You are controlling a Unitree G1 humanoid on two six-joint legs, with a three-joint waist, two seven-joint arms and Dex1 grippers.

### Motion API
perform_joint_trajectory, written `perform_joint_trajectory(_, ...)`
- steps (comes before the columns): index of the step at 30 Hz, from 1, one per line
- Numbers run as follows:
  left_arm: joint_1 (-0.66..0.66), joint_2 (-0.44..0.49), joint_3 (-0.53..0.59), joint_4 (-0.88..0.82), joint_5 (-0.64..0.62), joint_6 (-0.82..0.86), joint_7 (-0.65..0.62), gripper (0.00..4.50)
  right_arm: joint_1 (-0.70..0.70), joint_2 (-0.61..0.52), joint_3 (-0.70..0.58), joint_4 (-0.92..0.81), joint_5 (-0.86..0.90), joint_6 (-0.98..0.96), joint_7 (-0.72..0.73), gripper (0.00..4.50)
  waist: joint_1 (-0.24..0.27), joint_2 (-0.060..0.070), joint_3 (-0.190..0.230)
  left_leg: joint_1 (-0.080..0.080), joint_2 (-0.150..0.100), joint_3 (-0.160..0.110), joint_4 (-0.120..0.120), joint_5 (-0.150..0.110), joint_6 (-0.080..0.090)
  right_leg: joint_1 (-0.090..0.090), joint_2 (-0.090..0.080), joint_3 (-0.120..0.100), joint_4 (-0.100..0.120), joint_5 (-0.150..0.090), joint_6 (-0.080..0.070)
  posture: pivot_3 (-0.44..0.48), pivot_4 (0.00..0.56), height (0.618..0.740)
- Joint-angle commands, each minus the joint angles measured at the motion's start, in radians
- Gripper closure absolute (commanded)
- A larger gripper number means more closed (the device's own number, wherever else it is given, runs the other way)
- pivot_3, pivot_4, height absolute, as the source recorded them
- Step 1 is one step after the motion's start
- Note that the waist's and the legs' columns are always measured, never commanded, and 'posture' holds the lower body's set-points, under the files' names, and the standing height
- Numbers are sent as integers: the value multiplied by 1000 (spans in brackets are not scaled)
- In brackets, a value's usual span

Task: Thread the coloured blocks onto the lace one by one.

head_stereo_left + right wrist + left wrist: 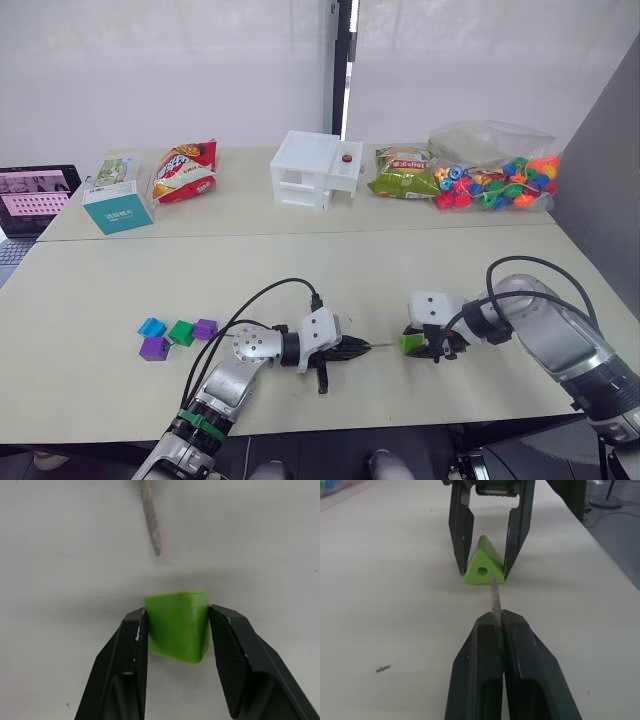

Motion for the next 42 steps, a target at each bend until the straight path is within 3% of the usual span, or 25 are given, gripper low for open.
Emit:
perform_joint_trajectory(1, -30, -18, -5, 29, 12, -30, 0, 4500, 10, 3, 15, -31, -19, 22, -1, 3190, 0, 0, 0, 0, 0, 0, 0, 0, 0, 0, 0, 0, 0, 0, 0, 0, 150, 740)
perform_joint_trajectory(24, -68, -88, -10, 151, 37, -81, 5, 4500, 41, 19, 12, -94, -29, 29, -4, 3190, 1, 0, 0, 0, 0, 0, 0, 0, 0, 1, 0, 0, 0, 0, 0, 0, 150, 740)
perform_joint_trajectory(36, -155, -182, -48, 243, 91, -91, 20, 4500, 40, 24, 6, -94, -31, 41, -14, 3190, 12, 0, 0, 0, -1, 0, 1, 0, 0, 2, 0, 0, 0, 0, 0, 0, 150, 740)
perform_joint_trajectory(42, -150, -180, -49, 210, 108, -40, 28, 2503, 44, 29, 6, -94, -31, 48, -22, 3190, 14, 0, 0, 0, -1, 0, 1, 0, 0, 1, 0, 0, 0, 0, 0, 0, 150, 740)
